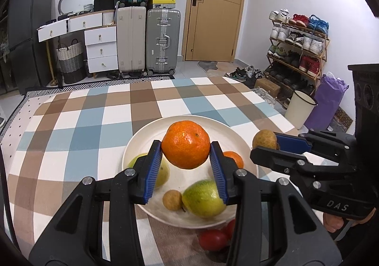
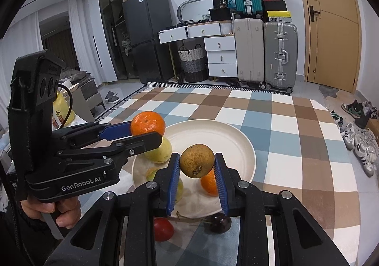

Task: Organize fruits
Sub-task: 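Carry the brown kiwi over the plate with the right tool while the left tool carries the orange there, then open both tools to drop the kiwi and orange on the plate, withdraw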

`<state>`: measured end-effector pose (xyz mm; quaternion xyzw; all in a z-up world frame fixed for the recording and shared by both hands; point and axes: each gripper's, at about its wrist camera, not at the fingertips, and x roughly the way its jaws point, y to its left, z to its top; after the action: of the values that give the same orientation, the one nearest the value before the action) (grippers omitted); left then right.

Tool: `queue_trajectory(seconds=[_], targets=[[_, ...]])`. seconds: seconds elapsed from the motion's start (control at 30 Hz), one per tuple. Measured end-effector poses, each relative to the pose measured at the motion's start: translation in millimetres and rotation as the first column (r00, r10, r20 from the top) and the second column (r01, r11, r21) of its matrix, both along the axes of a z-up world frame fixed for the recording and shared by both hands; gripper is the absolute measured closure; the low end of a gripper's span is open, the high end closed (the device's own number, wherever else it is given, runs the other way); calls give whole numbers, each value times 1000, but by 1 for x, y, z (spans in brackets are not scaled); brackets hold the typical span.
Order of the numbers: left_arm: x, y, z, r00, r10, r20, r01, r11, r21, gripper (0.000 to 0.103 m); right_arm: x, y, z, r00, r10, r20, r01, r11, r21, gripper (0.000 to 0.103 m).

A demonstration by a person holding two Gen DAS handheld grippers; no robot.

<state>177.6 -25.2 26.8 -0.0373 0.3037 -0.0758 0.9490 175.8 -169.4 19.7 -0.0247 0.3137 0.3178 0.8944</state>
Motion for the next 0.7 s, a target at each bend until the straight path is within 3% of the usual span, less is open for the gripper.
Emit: queue_trajectory(seconds=[0.7], targets=[[27, -4, -36, 999, -1, -54, 2, 1000, 18, 65, 29, 2, -37, 998, -27, -63, 26, 1000, -3, 74]])
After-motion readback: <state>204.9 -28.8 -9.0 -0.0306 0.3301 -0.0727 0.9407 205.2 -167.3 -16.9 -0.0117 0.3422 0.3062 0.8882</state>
